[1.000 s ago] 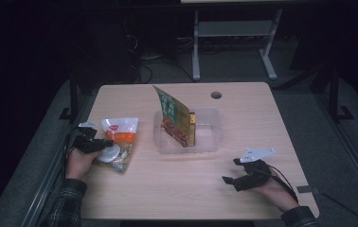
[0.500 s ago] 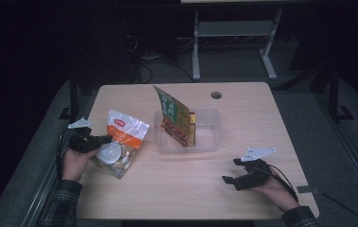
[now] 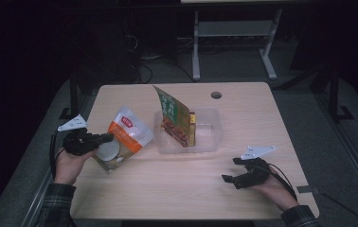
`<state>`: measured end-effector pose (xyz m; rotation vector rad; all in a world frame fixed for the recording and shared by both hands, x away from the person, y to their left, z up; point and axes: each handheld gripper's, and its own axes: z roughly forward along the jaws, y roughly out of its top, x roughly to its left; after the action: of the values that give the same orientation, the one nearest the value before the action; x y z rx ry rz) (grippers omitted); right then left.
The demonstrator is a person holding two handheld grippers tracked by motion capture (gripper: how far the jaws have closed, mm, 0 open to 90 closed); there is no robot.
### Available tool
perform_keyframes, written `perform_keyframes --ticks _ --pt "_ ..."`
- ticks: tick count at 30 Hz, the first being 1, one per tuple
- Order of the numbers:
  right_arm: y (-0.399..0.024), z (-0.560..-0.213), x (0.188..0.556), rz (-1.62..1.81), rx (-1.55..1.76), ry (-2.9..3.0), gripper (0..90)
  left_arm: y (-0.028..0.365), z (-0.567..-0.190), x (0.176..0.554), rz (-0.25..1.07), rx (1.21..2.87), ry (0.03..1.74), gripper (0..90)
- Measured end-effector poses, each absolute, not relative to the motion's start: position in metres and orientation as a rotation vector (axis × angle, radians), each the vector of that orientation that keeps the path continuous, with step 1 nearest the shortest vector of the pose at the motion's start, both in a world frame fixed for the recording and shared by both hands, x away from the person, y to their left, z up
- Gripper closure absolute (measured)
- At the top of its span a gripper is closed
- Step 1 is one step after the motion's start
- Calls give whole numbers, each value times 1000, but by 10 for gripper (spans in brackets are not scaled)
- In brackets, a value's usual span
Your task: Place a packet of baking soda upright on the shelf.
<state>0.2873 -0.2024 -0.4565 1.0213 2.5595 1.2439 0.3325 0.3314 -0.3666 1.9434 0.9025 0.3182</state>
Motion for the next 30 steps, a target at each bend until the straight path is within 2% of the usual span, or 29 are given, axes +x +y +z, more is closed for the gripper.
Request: perform_keyframes --ticks 14,18,30 --pt "-197 -451 288 1304 1007 2592 145 309 -333 316 256 1882 731 899" --pt "-195 -449 288 1335 1001 2586 146 292 -329 312 195 1840 678 899" --pt "-182 -437 285 1505 921 2537 168 228 -332 305 115 1787 572 899"
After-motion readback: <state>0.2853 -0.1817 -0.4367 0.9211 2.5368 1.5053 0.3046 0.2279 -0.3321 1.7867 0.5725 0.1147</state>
